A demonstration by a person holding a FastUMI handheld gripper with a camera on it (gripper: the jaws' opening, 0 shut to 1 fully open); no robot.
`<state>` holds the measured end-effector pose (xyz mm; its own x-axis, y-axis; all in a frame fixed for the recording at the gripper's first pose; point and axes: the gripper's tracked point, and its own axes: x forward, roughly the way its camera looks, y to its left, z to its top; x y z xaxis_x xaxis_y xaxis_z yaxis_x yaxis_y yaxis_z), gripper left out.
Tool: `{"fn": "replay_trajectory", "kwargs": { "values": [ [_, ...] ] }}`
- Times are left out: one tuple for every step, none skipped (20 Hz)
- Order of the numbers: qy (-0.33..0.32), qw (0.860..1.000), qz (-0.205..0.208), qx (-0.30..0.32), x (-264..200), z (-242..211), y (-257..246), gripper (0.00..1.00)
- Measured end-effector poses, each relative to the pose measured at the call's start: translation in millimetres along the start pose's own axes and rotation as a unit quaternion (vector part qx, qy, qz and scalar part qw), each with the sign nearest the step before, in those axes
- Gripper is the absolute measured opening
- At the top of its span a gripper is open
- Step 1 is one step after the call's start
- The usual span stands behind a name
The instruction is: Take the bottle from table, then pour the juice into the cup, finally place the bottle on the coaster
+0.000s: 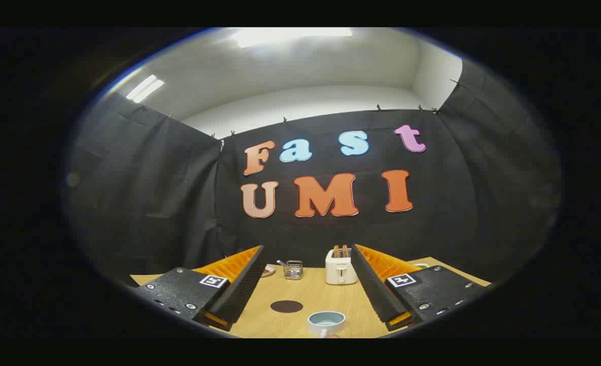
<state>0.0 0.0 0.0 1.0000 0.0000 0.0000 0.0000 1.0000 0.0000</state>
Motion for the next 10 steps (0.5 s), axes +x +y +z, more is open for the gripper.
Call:
{"fn": "replay_trajectory", "kwargs": {
  "values": [
    [-0.001, 1.000, 0.001, 0.000, 1.5, 0.4, 0.9, 0.98],
    [-0.001, 1.000, 0.003, -0.001, 1.6, -0.5, 1.1, 0.98],
    [0.001, 1.000, 0.004, -0.002, 1.9, -1.4, 0.5, 0.98],
    [0.004, 1.000, 0.004, -0.003, 2.5, -2.7, 0.2, 0.98],
    [0.004, 1.000, 0.005, -0.003, 1.7, -2.8, 0.1, 0.98],
    [0.003, 1.000, 0.004, -0.003, 1.4, -1.1, -1.0, 0.98],
    [0.003, 1.000, 0.004, -0.002, 1.0, -0.8, -1.6, 0.98],
    [0.003, 1.000, 0.003, 0.000, 0.8, -0.9, -2.0, 0.98],
    [0.004, 1.000, 0.003, 0.002, 1.4, -1.4, -1.6, 0.98],
    [0.006, 1.000, 0.004, 0.004, 1.0, -3.1, -1.4, 0.98]
  ]
}}
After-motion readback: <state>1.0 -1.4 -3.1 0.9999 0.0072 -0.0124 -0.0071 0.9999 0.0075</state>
